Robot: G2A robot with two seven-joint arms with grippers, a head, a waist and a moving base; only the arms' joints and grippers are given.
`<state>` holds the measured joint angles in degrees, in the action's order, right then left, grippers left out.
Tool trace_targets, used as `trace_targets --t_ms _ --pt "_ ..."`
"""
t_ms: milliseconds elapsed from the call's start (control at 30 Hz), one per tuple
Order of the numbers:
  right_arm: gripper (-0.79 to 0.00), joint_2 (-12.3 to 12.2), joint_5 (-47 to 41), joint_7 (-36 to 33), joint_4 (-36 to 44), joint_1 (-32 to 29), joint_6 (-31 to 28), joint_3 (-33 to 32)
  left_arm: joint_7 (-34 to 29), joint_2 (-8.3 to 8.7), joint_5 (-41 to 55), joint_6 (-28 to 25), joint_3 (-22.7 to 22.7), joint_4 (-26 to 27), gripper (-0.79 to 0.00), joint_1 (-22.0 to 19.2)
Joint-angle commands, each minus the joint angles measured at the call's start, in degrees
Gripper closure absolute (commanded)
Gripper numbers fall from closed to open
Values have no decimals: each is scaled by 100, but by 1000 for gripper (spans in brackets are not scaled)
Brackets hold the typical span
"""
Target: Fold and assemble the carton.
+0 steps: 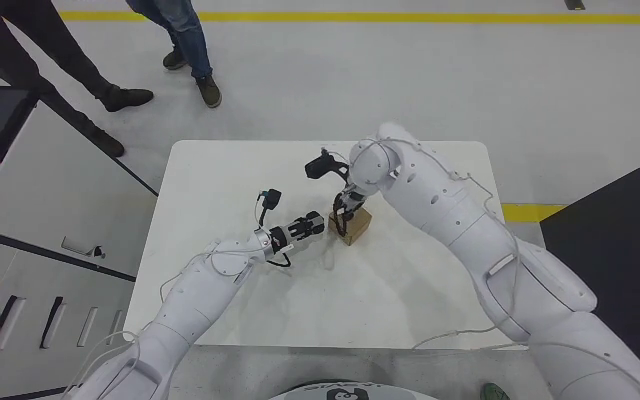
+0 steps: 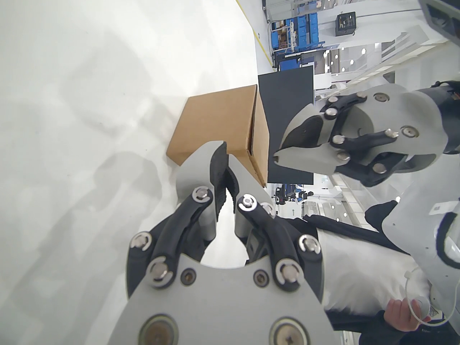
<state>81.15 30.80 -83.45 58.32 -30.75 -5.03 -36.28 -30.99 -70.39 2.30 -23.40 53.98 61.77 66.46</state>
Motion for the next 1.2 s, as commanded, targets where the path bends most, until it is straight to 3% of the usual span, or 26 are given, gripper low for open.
trace_targets --t_ms 0,67,267,567,667,800,1167 --pt "-280 -103 -157 7 100 -77 -61 -281 0 0 0 0 0 0 0 0" --pt "-785 -231 -390 34 233 -224 -139 -635 0 0 0 0 0 0 0 0" --pt "-785 -592 -1066 119 689 -803 -199 -1713 0 0 0 0 0 0 0 0" --pt "-785 -592 -1066 119 689 -803 -199 -1713 0 0 0 0 0 0 0 0" --pt "-785 -661 -1530 234 637 -1003 -491 -2011 0 0 0 0 0 0 0 0" --pt "-785 -882 -2664 -170 582 -1422 -1411 -2790 0 0 0 0 0 0 0 0" --pt "-785 -1681 -4554 45 1593 -2729 -1628 -3738 0 0 0 0 0 0 0 0"
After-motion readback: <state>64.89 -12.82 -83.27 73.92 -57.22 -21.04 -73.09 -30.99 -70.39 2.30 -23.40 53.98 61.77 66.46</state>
